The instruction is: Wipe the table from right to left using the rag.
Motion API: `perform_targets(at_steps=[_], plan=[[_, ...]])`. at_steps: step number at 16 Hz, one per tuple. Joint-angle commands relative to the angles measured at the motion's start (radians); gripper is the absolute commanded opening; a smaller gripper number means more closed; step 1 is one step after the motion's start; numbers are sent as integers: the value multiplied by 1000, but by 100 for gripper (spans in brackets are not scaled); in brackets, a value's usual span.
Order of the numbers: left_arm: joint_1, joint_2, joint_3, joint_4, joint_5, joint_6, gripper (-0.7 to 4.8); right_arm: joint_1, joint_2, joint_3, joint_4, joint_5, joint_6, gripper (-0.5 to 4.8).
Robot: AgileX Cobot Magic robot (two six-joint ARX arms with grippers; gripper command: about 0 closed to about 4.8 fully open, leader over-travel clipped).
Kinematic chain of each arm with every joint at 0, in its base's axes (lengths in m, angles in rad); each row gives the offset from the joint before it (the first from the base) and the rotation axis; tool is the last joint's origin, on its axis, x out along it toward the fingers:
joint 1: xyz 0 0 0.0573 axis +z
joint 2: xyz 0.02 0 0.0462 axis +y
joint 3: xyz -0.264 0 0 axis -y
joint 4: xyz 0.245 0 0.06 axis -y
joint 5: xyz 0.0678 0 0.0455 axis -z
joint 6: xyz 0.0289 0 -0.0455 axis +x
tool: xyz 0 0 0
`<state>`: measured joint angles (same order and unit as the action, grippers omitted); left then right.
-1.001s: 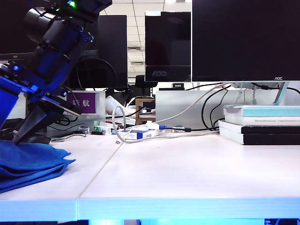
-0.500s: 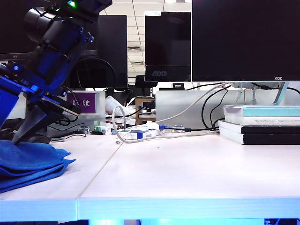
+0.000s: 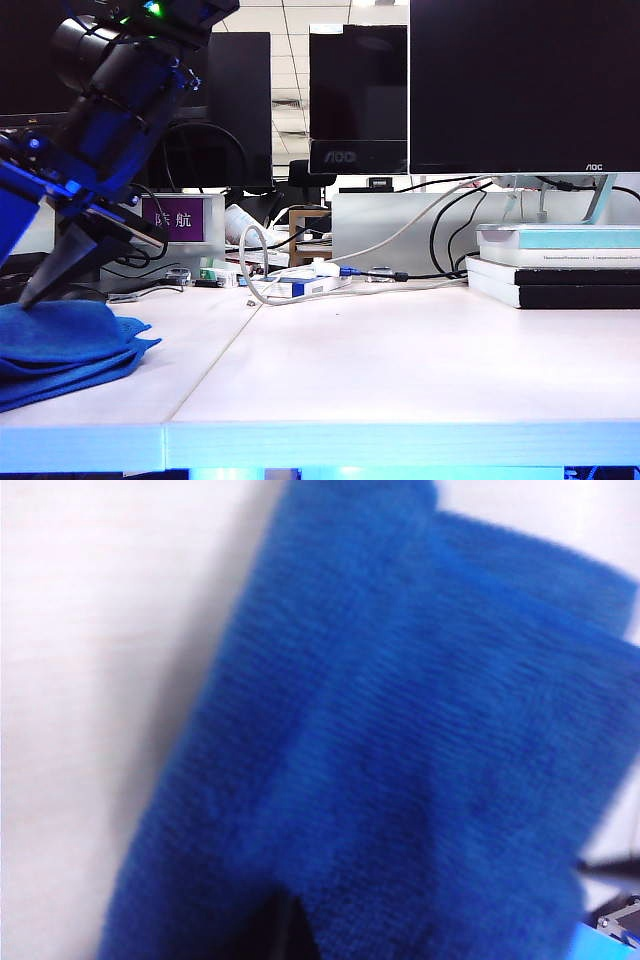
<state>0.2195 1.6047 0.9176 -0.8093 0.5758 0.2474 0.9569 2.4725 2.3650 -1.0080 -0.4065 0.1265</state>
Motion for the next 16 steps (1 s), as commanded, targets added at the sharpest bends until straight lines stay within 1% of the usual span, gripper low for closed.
perform_targets(at_steps=[1, 3, 8, 9, 11, 13, 16], plan=[[-2, 3, -3, 28, -46, 9, -5, -1, -17, 10, 4, -26, -4, 180], [-2, 3, -3, 43, -98, 9, -5, -4, -34, 10, 3, -27, -4, 180], [-2, 3, -3, 60, -101, 8, -5, -46, -142, 10, 10, -38, -4, 178], [-2, 0, -3, 59, -68, 8, -5, -61, -177, 10, 25, -40, -3, 124], [-13, -42, -2, 54, -11, 7, -5, -92, -245, 10, 51, -36, -4, -6], [-29, -113, 9, 40, -11, 6, -5, -115, -302, 10, 87, -26, -4, -6], [-56, -240, 57, 11, -13, 3, -5, -136, -394, 10, 135, 31, -5, -6]])
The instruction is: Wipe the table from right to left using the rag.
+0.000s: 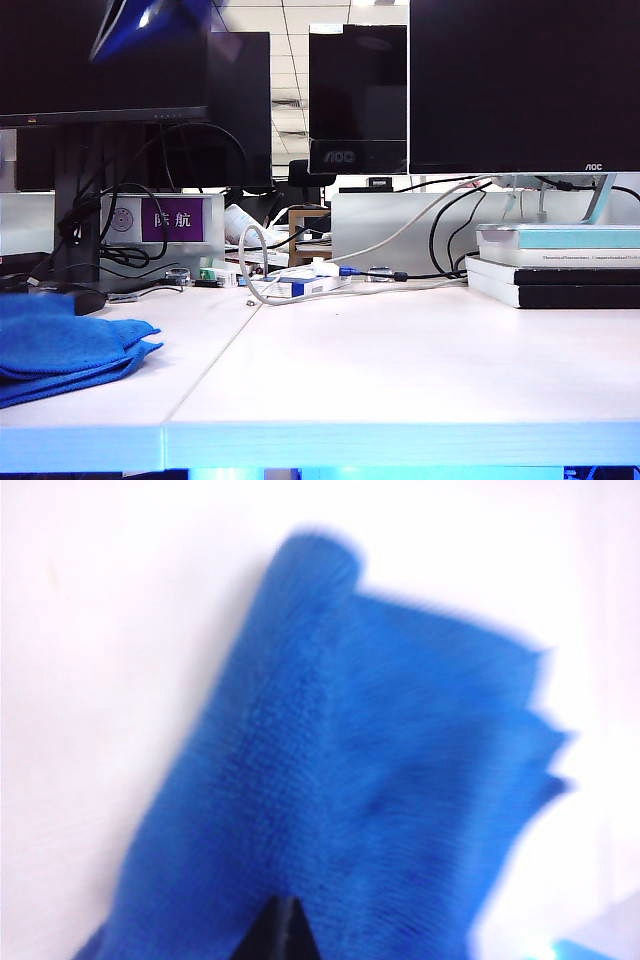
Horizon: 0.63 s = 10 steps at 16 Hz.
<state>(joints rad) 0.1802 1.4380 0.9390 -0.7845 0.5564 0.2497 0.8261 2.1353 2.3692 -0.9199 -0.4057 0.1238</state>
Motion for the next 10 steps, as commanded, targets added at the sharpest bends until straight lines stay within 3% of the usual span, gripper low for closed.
perform_targets(at_steps=[1, 6, 10], plan=[[-19, -116, 61, -22, 7, -16, -5, -17, -93, 5, 55, 43, -9, -6], [-29, -296, 217, -19, -6, -117, -5, -42, -252, 4, 37, 201, -142, -6], [-111, -461, 336, 63, -148, -252, -5, -45, -359, 4, 19, 259, -223, -6]])
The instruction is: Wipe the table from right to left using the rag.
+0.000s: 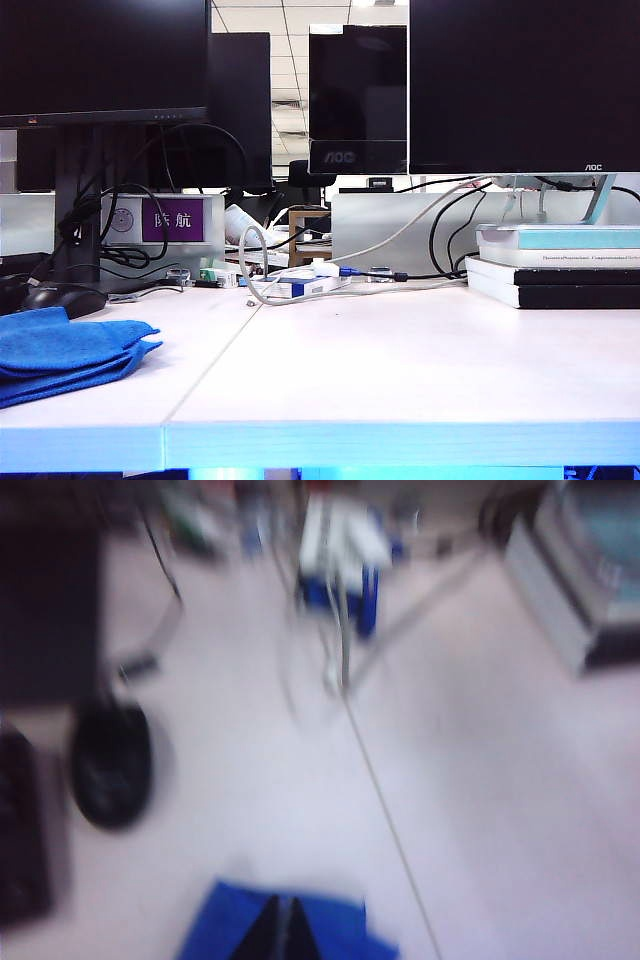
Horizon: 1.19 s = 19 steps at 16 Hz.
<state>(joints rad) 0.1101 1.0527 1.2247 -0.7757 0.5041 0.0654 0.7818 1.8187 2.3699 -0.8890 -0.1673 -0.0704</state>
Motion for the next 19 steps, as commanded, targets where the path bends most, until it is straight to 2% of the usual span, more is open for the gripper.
perform_targets(at_steps=[1, 2, 5, 7, 10, 13, 15, 17, 18, 19], plan=[[-72, -120, 70, 62, -143, -74, -5, -1, -54, 3, -29, 31, -37, -6], [-125, -197, 87, 66, -223, -74, -5, 0, -71, 2, -72, 66, -39, -6], [-230, -370, 88, 66, -361, -84, -5, 3, -120, -2, -145, 79, -38, -6], [-253, -443, 88, 54, -389, -84, -5, 6, -156, -2, -190, 137, -55, -6], [-253, -575, 82, -55, -422, -77, -5, 43, -204, -2, -285, 208, -73, -6], [-253, -688, -79, -16, -418, -81, -5, 64, -240, -2, -362, 216, -84, -6], [-253, -764, -288, 122, -419, -104, -5, 69, -252, -2, -367, 212, -103, -6], [-253, -777, -486, 247, -478, -105, -5, 78, -255, -22, -373, 175, -94, -6], [-254, -776, -545, 293, -449, -115, -5, 89, -263, -38, -374, 177, -90, -6], [-254, -775, -634, 362, -412, -182, -5, 93, -280, -71, -372, 177, -89, -6]])
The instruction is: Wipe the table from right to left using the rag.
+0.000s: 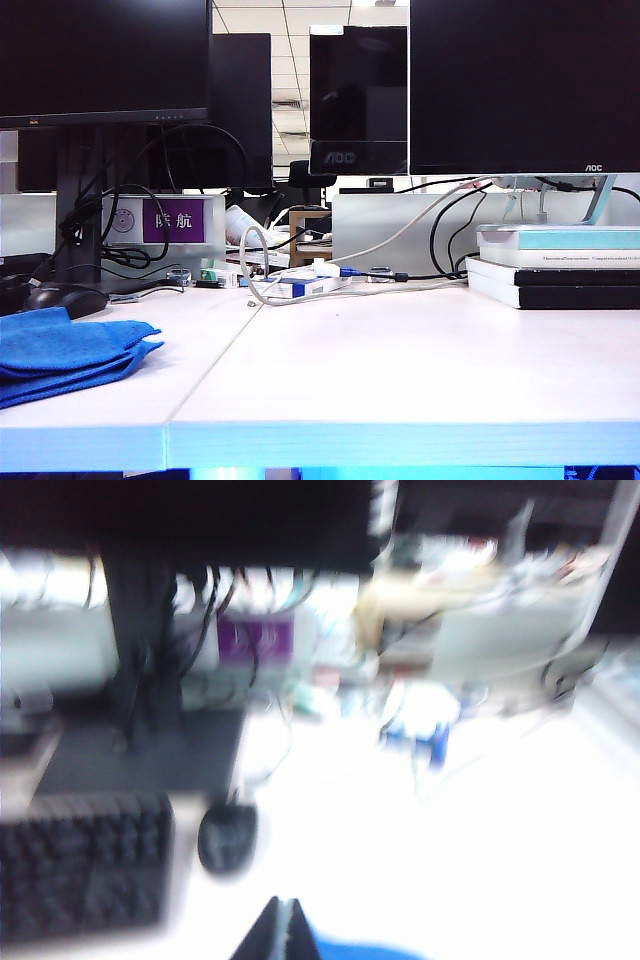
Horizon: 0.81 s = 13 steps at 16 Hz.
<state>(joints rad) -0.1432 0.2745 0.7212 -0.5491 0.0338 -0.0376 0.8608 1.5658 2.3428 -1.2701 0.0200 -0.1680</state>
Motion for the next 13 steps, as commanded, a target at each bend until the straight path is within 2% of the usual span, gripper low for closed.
perform_targets(at_steps=[1, 4, 6, 10, 11, 13], plan=[[-1, 4, -196, 176, 53, -138, -5, 14, -45, -74, 8, -3, 9, -6], [-1, 3, -332, 279, 14, -146, -5, 14, -121, -188, 22, 8, 23, -6], [-1, 3, -467, 388, 5, -146, -5, 14, -294, -451, 180, 27, 23, -6], [-1, 3, -536, 420, 4, -146, -5, 14, -464, -764, 407, 26, 22, -6], [-1, 3, -555, 407, 5, -146, -5, 14, -539, -934, 525, 27, 23, -6], [-1, 3, -558, 375, 5, -146, -5, 14, -602, -1103, 625, 31, 48, -6]])
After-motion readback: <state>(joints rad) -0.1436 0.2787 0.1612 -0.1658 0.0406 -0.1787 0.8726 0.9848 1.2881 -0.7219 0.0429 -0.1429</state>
